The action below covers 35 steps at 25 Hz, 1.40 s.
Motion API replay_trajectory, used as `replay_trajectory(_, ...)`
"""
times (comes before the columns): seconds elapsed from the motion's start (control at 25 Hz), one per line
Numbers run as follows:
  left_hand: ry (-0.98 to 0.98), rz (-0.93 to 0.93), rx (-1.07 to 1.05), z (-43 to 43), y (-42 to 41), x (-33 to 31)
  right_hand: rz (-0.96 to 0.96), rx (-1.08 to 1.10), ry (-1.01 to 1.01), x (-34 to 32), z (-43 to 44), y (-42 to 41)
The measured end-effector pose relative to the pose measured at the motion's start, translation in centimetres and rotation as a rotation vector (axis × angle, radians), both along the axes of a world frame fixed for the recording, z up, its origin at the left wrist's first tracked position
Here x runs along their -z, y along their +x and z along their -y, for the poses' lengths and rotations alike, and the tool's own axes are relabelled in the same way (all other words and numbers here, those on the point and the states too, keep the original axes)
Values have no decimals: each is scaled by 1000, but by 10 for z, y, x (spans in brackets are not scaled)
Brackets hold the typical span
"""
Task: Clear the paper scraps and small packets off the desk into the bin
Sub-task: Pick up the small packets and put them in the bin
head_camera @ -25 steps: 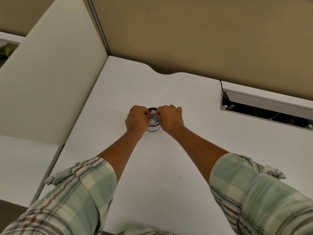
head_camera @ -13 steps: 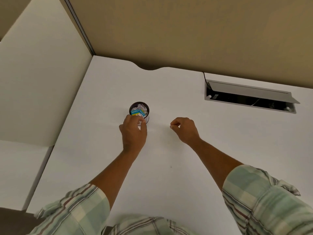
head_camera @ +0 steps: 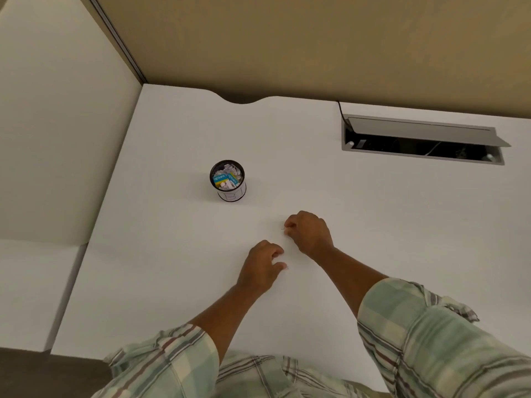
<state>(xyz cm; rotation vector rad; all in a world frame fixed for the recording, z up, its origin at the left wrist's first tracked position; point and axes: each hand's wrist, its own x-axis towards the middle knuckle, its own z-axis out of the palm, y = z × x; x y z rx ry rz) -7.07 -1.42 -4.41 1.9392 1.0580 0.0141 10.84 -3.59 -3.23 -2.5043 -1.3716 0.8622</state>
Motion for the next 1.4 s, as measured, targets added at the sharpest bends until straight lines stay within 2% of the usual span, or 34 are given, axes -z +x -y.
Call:
replay_trajectory(0.28, 12, -97, 91, 2, 3, 6, 56, -64, 75, 7, -5, -5)
replay_trajectory(0.48, 116, -114, 162, 6, 5, 8, 145, -119, 79, 11, -4, -7)
replay_trajectory(0.72, 229, -173, 218, 11, 13, 12, 114, -152, 14, 12, -2, -3)
replay_trajectory(0.84, 264, -179, 242, 12, 13, 10, 26, -101, 4, 12, 3, 1)
replay_trajectory(1.04, 85, 33, -14, -3, 3, -7, -255, 146, 125, 9, 5, 7)
replay_trajectory(1.16, 157, 111, -192, -27, -4, -26, -327, 200, 221, -2, -6, 0)
replay_trajectory(1.4, 403, 225, -442, -103, -10, -72, -330, 204, 407, -49, -72, -24)
